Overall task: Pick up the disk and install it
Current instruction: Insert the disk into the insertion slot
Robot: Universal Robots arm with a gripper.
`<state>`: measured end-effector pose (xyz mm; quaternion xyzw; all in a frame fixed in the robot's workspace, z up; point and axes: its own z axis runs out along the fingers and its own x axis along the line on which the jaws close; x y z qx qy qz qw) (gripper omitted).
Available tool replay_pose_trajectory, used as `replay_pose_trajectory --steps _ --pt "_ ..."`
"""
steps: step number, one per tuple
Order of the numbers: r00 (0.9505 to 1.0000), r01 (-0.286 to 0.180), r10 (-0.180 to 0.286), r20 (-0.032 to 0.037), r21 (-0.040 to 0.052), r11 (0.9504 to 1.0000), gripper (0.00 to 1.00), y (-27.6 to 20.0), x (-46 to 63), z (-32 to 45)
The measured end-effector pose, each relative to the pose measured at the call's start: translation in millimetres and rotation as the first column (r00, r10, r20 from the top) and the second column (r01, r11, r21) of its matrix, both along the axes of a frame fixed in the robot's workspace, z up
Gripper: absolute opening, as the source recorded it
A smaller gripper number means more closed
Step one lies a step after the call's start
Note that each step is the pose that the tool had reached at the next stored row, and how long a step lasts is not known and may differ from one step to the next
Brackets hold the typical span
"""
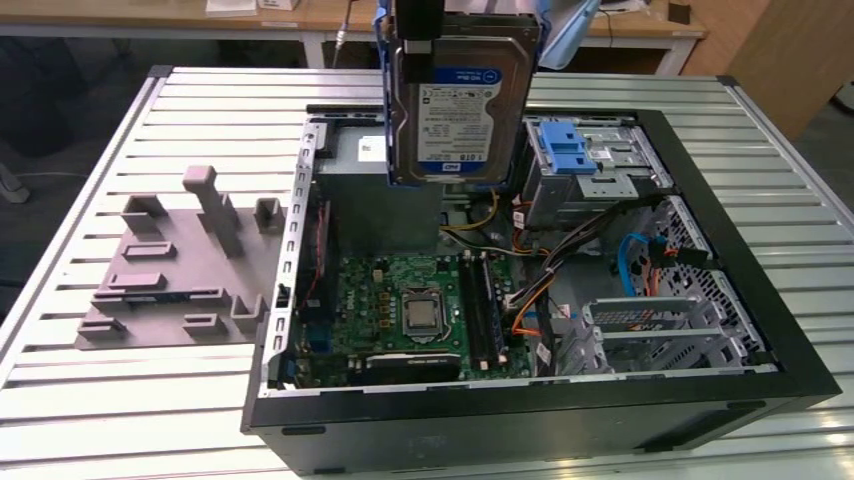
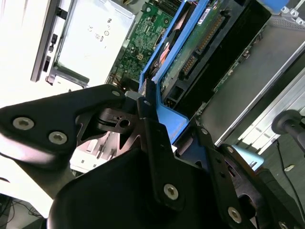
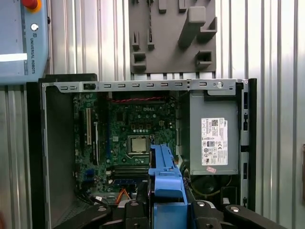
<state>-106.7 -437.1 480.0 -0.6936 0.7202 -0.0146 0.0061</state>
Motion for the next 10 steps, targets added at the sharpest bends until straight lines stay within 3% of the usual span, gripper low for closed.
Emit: replay_pose_trajectory --steps 10 --pt "1.0 0.0 0.0 -0.0001 -0.0001 1.0 0.36 -2.6 5.4 -0.2"
